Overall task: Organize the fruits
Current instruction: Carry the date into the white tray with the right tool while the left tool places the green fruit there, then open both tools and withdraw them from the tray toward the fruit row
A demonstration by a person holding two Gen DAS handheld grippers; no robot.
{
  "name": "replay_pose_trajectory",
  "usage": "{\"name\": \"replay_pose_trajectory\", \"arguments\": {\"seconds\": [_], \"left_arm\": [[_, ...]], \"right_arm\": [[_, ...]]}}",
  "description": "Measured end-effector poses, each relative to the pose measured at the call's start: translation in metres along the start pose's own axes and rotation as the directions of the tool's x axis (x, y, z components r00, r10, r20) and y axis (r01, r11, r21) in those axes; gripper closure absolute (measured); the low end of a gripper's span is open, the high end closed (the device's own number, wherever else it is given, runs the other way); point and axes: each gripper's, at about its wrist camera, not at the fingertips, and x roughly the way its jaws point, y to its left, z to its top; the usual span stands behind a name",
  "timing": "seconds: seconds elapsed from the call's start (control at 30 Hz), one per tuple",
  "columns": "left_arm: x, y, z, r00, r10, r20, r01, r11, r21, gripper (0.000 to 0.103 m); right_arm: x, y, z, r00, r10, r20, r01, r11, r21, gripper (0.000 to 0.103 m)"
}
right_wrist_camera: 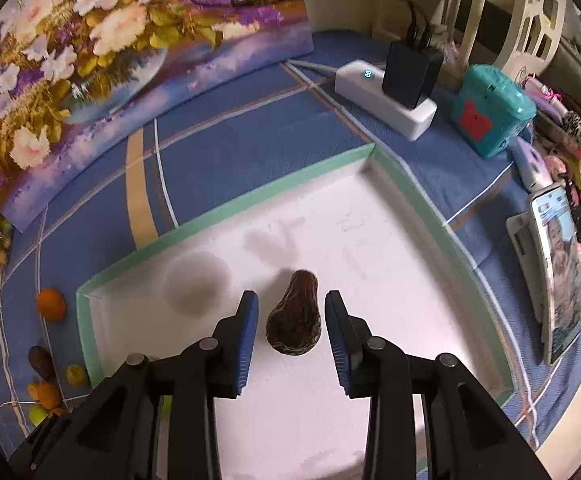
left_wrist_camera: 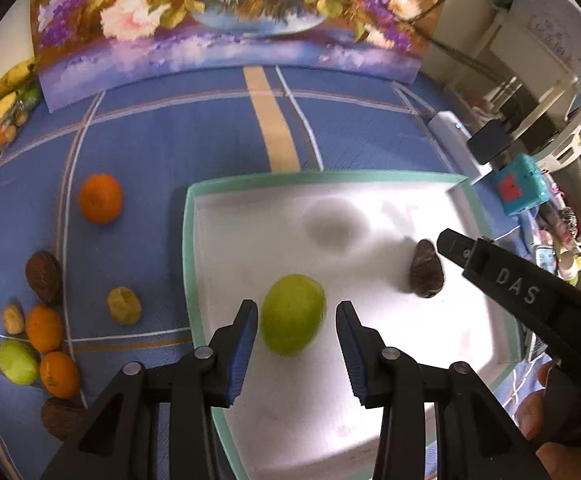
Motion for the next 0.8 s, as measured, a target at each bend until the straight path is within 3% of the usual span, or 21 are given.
{"name": "replay_pose_trajectory", "arguments": {"seconds": [0.17, 0.33, 0.43, 0.47, 0.57, 0.67, 0.73, 0.8], "left_arm": [[-0.020, 0.010, 0.005, 0.999, 0.020, 0.030, -0.019, 0.999, -0.033, 0.058], [-0.039, 0.048, 0.011, 0.990, 0.127, 0.057, -0.118, 0.983, -0.144, 0.056], [-0.054, 0.081, 0.011, 0.977, 0.197, 0.078, -0.176, 0.959, -0.222, 0.039], [-0.060, 0.094, 0.011, 0.970, 0.228, 0.085, -0.201, 0.947, -0.251, 0.035], [-0.069, 0.126, 0.010, 0.954, 0.287, 0.084, -0.248, 0.916, -0.315, 0.025], [-0.079, 0.156, 0.001, 0.945, 0.319, 0.072, -0.266, 0.877, -0.401, 0.013], [-0.084, 0.170, -0.004, 0.938, 0.339, 0.069, -0.277, 0.854, -0.440, 0.010], [-0.090, 0.184, -0.011, 0.930, 0.363, 0.066, -0.290, 0.829, -0.478, 0.007]], "right_arm": [[-0.030, -0.003, 0.006, 0.997, 0.021, 0.075, -0.021, 1.000, 0.003, 0.067], [-0.044, -0.002, 0.007, 0.994, 0.041, 0.099, -0.041, 0.999, -0.008, 0.068], [-0.043, -0.002, 0.004, 0.995, 0.043, 0.088, -0.042, 0.999, -0.011, 0.068], [-0.042, -0.001, 0.002, 0.996, 0.045, 0.083, -0.044, 0.999, -0.011, 0.065], [-0.039, 0.001, 0.000, 0.996, 0.068, 0.064, -0.067, 0.998, -0.014, 0.044], [-0.039, 0.005, -0.002, 0.994, 0.090, 0.058, -0.089, 0.996, -0.021, 0.041], [-0.040, 0.009, -0.004, 0.993, 0.100, 0.058, -0.098, 0.995, -0.028, 0.031], [-0.042, 0.015, -0.006, 0.991, 0.116, 0.062, -0.113, 0.993, -0.043, 0.028]]}}
